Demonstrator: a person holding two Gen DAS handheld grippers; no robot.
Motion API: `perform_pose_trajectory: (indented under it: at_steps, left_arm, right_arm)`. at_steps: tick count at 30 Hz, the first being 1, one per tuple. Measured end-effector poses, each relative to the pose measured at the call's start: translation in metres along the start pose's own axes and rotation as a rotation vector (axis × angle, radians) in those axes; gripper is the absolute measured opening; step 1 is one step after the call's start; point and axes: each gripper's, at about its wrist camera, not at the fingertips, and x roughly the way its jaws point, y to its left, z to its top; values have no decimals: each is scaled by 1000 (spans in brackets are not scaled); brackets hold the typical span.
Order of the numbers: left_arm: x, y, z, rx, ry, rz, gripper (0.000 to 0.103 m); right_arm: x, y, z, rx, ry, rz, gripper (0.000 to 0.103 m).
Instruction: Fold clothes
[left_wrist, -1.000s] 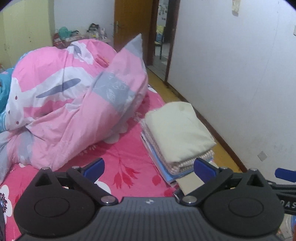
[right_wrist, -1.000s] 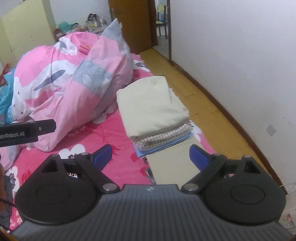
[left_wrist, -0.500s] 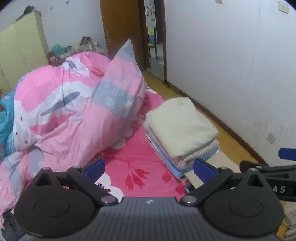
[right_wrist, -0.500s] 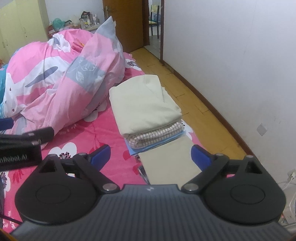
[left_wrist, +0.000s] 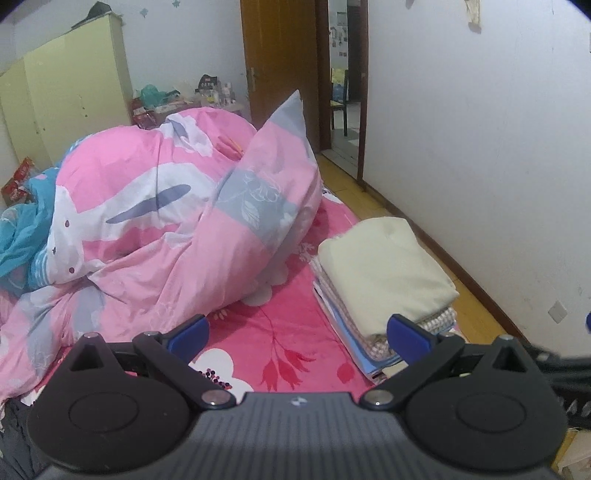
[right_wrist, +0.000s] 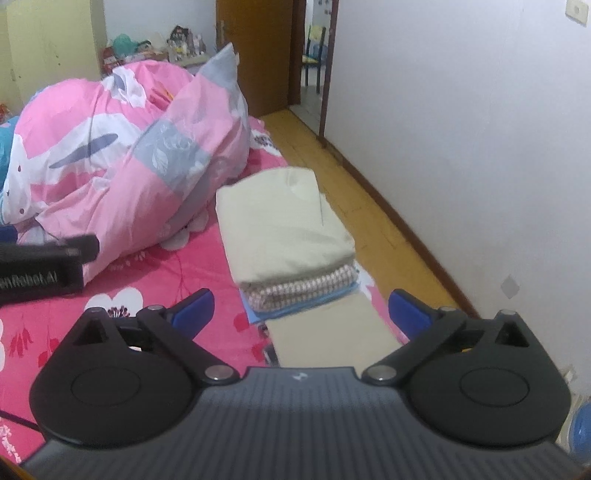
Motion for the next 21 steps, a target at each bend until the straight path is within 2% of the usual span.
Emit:
perform_pose_trajectory:
  at_steps: [4,11,21]
  left_arm:
    - [-1,-2,1,5,-6,-5,103]
    - [0,-6,0,-10,11,-16,103]
    - [11,3,0,-89,99,-7,103]
  right_arm:
    - [-5,-2,11,-29,-32,-9,101]
    - [-8,-7,15,-47,-29,1,102]
    - [8,-1,1,-16,55,-46,102]
